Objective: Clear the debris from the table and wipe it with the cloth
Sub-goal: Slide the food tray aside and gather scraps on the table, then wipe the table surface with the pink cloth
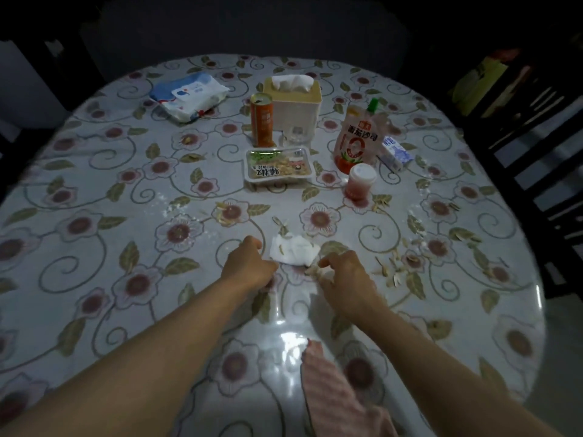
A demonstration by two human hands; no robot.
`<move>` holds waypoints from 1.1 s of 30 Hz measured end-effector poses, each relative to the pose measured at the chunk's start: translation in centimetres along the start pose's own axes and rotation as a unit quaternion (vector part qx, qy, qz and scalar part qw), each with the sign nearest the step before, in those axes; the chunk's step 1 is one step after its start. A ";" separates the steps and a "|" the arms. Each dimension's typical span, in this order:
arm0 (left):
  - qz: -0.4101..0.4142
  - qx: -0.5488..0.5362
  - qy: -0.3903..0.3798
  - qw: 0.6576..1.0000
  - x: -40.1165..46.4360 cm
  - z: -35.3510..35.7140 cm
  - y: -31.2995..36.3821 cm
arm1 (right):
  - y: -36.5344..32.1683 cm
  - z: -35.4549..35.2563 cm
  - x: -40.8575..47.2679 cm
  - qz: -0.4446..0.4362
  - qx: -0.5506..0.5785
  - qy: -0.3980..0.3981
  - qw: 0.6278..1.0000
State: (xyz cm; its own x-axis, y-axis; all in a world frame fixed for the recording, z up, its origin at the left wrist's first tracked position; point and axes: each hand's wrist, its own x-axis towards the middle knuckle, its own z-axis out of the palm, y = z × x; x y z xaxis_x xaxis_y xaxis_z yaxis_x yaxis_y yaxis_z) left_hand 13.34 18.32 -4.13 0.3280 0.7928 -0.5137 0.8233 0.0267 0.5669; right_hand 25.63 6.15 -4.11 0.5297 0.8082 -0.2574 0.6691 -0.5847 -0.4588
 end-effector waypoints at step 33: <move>-0.037 -0.132 -0.035 0.990 -16.3 10.9 2.8 | 9.0 -4.1 -12.7 0.002 0.327 -0.085 0.941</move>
State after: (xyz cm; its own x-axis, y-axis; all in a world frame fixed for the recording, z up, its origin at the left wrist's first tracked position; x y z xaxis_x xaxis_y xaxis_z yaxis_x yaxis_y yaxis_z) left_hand 15.32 -1.17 -1.21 0.3101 0.7393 -0.5977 0.6995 0.2483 0.6701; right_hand 27.07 -9.69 -1.49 0.4033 0.8387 -0.3660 0.1737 -0.4629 -0.8692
